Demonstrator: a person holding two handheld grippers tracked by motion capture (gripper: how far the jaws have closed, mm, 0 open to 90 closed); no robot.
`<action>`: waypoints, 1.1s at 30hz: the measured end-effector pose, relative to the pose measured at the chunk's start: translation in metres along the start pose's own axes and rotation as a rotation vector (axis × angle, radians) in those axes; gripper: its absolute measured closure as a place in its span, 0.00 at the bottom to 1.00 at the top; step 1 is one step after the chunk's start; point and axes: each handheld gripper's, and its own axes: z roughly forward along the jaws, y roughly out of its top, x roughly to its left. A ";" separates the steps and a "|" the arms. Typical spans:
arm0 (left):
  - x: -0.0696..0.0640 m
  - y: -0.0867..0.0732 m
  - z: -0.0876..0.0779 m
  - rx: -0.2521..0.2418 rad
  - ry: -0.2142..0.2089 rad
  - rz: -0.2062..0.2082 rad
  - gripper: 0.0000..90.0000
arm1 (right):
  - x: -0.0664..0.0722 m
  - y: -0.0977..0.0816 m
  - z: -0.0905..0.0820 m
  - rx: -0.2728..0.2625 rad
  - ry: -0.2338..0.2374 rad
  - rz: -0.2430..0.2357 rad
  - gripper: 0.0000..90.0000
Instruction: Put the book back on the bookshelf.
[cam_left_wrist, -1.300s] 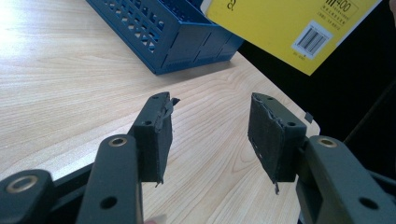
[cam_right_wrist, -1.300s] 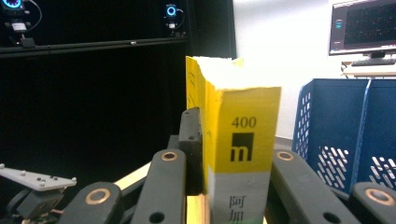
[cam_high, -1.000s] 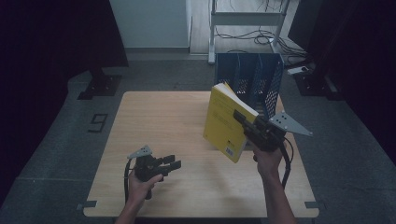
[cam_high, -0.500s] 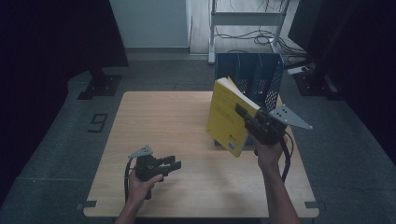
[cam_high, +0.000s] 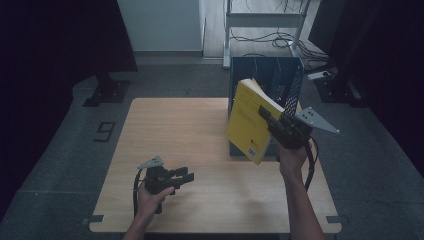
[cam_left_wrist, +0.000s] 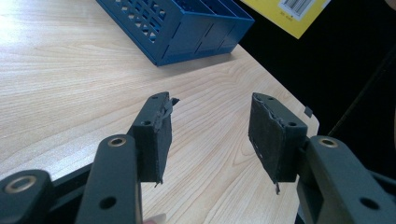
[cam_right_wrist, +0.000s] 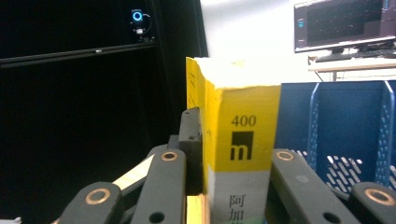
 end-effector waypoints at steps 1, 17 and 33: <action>0.000 0.000 0.000 0.000 -0.002 -0.002 0.54 | -0.001 0.000 0.000 0.001 -0.004 -0.001 0.83; 0.001 0.001 -0.004 -0.023 0.001 -0.009 0.55 | -0.009 0.009 0.009 -0.001 -0.047 0.003 0.83; 0.001 0.001 -0.005 -0.027 -0.005 -0.013 0.55 | -0.011 0.013 0.030 -0.002 -0.100 0.005 0.83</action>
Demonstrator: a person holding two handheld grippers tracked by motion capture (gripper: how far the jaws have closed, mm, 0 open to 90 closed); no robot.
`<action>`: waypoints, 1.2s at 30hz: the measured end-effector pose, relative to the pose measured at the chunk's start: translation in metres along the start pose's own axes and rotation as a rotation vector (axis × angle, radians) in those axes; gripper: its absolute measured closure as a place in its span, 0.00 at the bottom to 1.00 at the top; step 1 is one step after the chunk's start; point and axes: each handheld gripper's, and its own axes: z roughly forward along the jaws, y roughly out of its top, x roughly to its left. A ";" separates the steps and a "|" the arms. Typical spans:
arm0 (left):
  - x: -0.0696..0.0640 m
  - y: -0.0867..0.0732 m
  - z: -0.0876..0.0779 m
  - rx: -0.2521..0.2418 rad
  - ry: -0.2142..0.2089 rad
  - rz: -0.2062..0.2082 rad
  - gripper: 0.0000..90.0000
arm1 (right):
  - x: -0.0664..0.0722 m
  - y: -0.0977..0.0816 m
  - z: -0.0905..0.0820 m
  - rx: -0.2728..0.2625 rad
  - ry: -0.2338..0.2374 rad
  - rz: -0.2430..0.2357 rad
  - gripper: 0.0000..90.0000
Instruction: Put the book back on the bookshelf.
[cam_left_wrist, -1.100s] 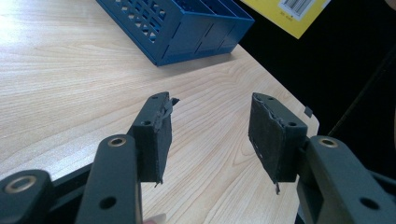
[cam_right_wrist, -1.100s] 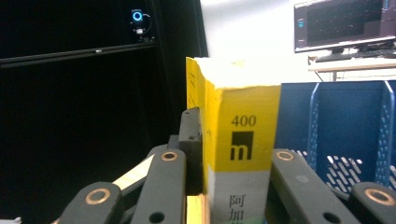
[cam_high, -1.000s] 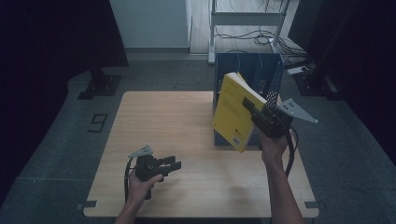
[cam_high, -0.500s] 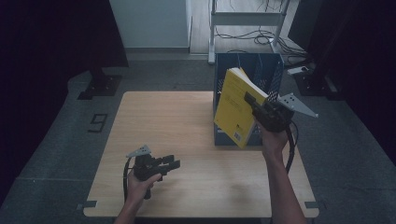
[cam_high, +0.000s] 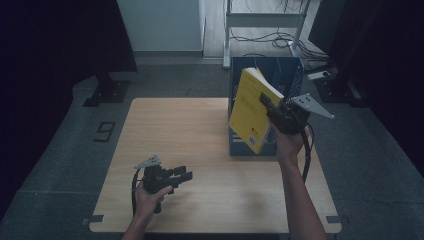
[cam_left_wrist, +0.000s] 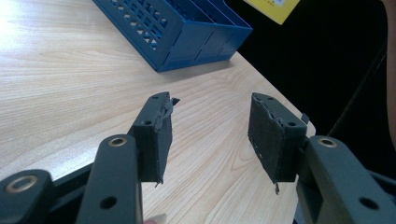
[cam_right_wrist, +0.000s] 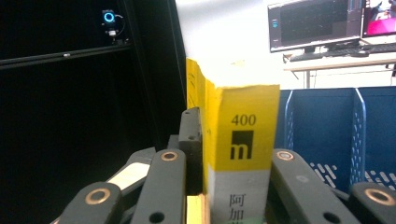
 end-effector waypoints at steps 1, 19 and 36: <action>0.000 0.000 0.000 0.000 0.000 0.000 0.55 | 0.000 0.001 0.001 0.001 -0.005 -0.004 0.83; 0.001 0.001 -0.001 -0.005 0.001 0.001 0.55 | -0.007 -0.004 0.025 0.032 -0.070 -0.021 0.83; -0.001 0.001 -0.001 -0.002 -0.004 0.006 0.55 | -0.007 -0.008 0.037 0.026 -0.106 -0.044 0.83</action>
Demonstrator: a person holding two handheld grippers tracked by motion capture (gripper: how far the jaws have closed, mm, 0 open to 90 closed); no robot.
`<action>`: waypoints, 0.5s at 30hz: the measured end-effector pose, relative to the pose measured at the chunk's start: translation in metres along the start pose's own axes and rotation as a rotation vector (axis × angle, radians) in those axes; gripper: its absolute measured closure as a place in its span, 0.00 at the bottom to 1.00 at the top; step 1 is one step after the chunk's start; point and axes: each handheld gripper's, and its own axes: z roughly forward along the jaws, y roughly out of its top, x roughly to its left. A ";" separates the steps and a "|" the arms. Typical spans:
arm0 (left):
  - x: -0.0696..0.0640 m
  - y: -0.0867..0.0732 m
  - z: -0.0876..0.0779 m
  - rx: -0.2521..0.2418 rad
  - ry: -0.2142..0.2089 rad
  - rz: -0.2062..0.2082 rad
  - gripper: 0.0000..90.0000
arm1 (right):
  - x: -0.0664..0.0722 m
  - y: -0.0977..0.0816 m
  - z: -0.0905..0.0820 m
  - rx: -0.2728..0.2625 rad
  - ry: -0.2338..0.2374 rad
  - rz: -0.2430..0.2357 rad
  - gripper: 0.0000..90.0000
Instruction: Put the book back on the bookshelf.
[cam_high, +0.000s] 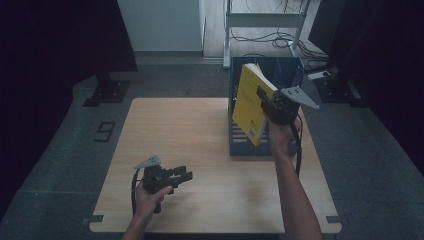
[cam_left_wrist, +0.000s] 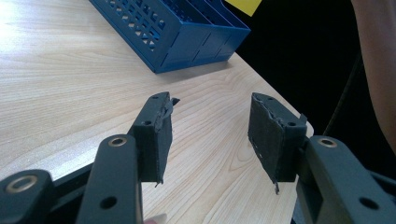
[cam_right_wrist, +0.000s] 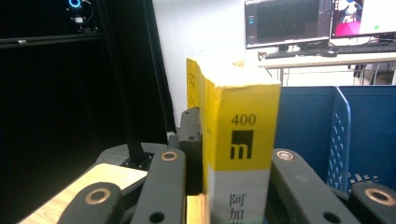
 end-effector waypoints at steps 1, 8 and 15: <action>0.000 0.000 0.000 0.001 -0.001 0.001 0.55 | 0.000 0.000 0.001 -0.002 -0.002 0.000 0.83; 0.000 0.000 0.001 0.008 -0.004 0.003 0.55 | 0.000 -0.004 0.009 0.006 -0.015 0.001 0.83; 0.001 0.000 0.001 0.009 -0.005 0.001 0.55 | 0.002 -0.006 0.016 0.012 -0.021 0.001 0.83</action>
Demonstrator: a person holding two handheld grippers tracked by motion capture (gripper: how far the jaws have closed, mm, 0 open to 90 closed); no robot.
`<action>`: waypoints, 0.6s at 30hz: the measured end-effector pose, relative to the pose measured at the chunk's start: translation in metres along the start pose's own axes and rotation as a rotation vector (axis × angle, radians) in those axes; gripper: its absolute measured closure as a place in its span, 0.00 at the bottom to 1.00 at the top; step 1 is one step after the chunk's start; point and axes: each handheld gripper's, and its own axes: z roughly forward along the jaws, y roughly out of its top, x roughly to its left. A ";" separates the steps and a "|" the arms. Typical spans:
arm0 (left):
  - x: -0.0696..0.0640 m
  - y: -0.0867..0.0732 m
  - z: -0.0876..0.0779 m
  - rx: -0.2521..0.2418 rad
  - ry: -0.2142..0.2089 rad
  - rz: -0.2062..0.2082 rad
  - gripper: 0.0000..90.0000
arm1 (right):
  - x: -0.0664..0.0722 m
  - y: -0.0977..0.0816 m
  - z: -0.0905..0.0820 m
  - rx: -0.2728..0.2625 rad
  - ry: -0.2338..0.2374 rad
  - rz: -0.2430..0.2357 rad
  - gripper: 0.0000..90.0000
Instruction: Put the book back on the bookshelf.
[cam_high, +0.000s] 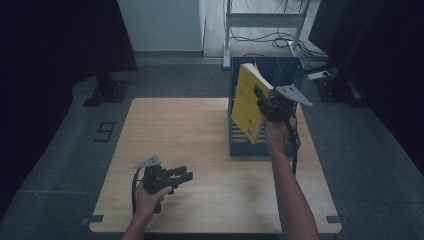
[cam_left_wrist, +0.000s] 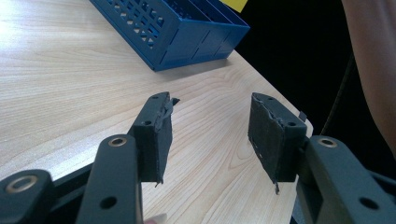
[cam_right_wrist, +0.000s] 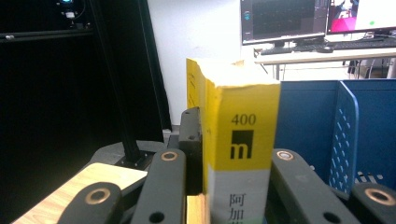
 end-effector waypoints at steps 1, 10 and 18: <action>0.000 0.000 0.000 0.000 -0.001 -0.001 0.55 | 0.000 0.000 0.001 0.000 -0.001 0.000 0.83; 0.000 0.000 0.000 0.000 -0.003 -0.004 0.55 | 0.003 0.000 0.011 0.003 -0.017 -0.013 0.83; 0.001 0.000 -0.001 -0.004 -0.004 -0.005 0.55 | 0.004 -0.002 0.020 0.007 -0.027 -0.011 0.83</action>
